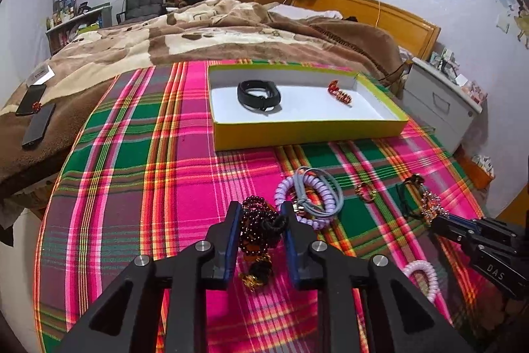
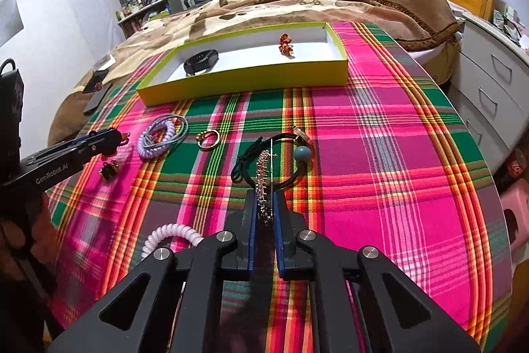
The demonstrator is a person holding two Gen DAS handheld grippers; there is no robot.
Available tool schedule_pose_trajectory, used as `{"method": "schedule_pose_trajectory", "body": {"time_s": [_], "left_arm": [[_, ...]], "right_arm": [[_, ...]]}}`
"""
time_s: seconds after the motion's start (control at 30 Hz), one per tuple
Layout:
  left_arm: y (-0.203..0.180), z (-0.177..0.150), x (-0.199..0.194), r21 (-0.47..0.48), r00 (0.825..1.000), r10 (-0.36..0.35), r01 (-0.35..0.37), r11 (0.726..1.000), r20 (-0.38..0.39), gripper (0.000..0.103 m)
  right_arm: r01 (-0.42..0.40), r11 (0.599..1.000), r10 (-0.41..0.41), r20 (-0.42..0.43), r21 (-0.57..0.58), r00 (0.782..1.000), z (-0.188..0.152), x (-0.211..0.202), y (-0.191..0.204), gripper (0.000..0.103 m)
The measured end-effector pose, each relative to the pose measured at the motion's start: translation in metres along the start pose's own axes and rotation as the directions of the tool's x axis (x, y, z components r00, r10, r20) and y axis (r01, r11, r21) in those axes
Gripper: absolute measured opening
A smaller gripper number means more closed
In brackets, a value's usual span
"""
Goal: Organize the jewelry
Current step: 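Grasp the brown beaded bracelet with the left tool while the right tool grasps the silver rhinestone earring, then carry both items into the white box and open both tools to release them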
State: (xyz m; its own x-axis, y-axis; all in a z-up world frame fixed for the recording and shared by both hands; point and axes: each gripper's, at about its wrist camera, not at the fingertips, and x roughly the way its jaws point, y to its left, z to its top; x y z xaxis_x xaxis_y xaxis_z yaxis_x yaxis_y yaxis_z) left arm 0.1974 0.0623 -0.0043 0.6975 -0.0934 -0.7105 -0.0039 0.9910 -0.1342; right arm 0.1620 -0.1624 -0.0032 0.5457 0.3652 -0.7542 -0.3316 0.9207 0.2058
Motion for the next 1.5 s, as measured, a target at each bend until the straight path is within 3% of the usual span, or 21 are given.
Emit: {"method": "schedule_pose_trajectory", "body": {"time_s": [0.37,0.7,1.03,1.23,1.5], "left_arm": [[-0.005,0.005,-0.029,0.004,0.996,-0.055,0.055,0.998,0.076,0.024],[-0.010,0.034,-0.021,0.041,0.994,-0.050,0.046,0.998,0.095,0.024],[0.001,0.084,0.025,0.053,0.996,-0.013,0.008,0.999,0.085,0.024],[0.019,0.112,0.069,0.035,0.998,0.044,-0.045,0.998,0.041,0.024],[0.027,0.125,0.113,0.046,0.997,0.080,-0.080,0.996,-0.001,0.024]], "right_arm": [[-0.025,1.000,0.024,0.051,0.012,0.998,0.009,-0.018,0.002,0.009],[-0.021,1.000,0.022,0.094,-0.014,0.995,0.043,-0.019,-0.001,0.009],[-0.012,0.999,0.017,0.112,-0.051,0.994,0.103,0.010,-0.013,0.009],[-0.005,0.998,0.009,0.067,-0.060,0.998,0.146,0.054,-0.025,0.009],[0.026,0.999,-0.026,-0.003,-0.039,1.000,0.172,0.106,-0.044,0.009]]}}
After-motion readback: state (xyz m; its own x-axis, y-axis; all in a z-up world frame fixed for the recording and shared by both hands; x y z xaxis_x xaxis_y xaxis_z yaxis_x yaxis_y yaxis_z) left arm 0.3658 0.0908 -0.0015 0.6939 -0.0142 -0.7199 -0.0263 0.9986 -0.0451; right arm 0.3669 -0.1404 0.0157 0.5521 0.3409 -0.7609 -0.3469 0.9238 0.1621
